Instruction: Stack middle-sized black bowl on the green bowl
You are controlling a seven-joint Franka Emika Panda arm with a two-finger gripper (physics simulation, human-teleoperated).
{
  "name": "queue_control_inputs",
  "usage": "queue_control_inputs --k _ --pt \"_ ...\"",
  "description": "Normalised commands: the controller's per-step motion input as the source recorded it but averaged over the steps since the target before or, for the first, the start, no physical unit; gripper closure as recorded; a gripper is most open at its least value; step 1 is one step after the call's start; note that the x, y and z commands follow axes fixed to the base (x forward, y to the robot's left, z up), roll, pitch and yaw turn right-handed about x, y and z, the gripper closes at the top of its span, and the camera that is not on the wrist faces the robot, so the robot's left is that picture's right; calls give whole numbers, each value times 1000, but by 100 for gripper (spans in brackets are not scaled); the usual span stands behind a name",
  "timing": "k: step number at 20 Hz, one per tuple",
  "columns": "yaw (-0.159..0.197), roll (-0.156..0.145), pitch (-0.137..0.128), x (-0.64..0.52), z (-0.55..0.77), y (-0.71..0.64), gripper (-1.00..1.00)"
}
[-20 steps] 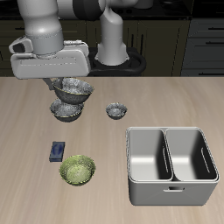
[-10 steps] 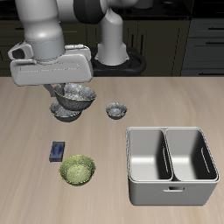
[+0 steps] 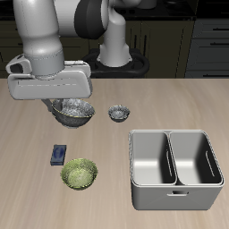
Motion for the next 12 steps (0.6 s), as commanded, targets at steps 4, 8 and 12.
queue_control_inputs --k 4,8,12 --pt "-9 -4 3 53 -333 -91 100" --pt "-20 -23 -5 46 -218 -141 100" --pt "-9 -16 15 51 -319 -118 100"
